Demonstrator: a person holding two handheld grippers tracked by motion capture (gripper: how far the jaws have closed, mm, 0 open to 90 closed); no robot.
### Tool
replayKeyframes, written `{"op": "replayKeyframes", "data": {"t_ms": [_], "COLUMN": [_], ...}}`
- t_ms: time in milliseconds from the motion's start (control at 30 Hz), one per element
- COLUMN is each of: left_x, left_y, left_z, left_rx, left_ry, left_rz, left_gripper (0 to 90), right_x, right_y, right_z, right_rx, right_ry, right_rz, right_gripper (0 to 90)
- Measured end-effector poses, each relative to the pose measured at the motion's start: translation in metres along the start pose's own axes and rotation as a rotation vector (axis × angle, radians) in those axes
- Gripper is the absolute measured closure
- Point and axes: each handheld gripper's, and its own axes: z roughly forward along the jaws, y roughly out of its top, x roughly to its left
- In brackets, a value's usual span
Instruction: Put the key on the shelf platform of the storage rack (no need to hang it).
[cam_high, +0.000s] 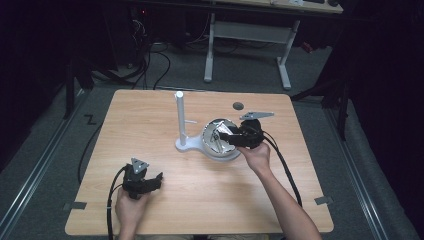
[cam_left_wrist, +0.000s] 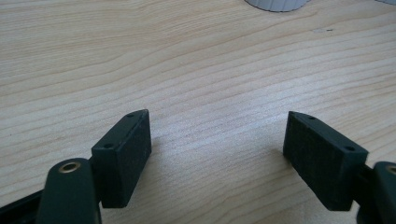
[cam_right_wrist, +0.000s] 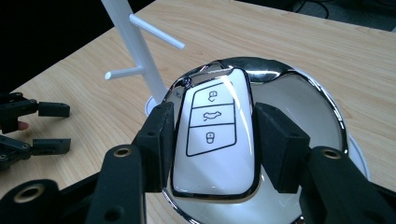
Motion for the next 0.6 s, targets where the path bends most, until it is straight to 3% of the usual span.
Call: {"op": "replayKeyframes", "data": {"t_ms": [600], "left_x": [0.000], "left_y": [0.000], "left_z": [0.000], "left_rx": [-0.001], "left_ry": [0.001], "left_rz": [0.000], "left_gripper": [23.9], "right_x": [0.001], "right_y": [-0.003], "right_z": [0.017], "right_rx": [0.047], "right_ry": [-0.003], "right_rz": [-0.006], "right_gripper": [50.3]}}
